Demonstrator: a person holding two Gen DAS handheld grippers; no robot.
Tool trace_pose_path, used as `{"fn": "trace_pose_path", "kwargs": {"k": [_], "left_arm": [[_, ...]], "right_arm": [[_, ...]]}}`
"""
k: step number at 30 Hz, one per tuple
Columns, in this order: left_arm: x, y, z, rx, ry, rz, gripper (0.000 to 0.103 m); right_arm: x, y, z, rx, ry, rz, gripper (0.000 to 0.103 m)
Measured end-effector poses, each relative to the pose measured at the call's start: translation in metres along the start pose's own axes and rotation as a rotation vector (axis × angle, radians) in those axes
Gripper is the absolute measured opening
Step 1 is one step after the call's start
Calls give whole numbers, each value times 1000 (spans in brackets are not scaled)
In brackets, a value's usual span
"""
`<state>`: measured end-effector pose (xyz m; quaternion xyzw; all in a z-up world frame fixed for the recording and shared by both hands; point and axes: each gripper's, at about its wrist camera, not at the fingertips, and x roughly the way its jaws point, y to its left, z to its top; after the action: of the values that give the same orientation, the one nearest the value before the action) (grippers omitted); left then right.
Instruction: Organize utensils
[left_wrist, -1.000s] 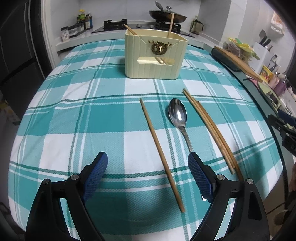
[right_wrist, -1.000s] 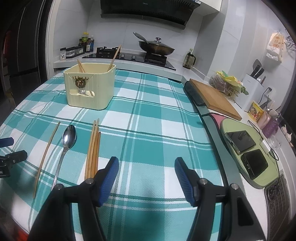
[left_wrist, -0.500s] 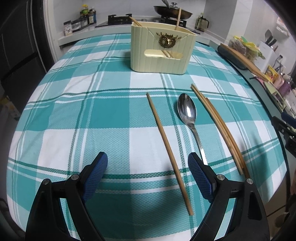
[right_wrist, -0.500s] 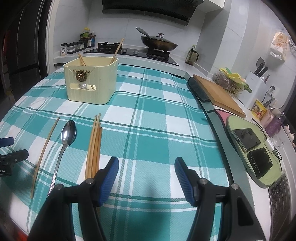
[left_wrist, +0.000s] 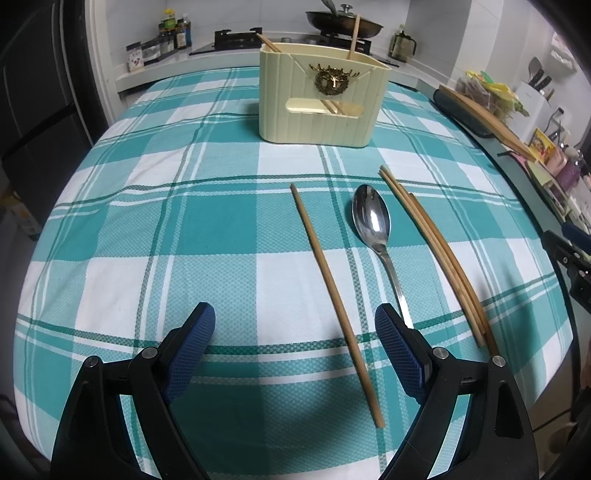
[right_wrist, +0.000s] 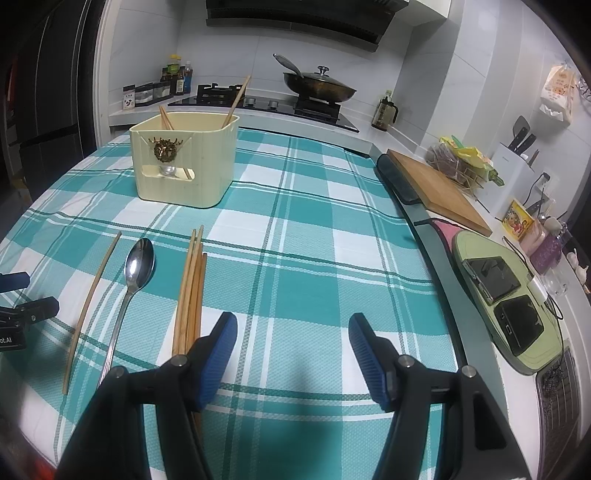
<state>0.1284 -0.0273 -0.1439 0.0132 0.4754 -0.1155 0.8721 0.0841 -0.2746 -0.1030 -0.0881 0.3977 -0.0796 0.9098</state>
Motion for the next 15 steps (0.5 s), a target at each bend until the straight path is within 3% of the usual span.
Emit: {"fn": "trace_pose_path", "kwargs": {"k": [15], "left_arm": [[10,-3,0,2,17,24,89]], "right_arm": [[9,1,-8,18,19,39,64]]}}
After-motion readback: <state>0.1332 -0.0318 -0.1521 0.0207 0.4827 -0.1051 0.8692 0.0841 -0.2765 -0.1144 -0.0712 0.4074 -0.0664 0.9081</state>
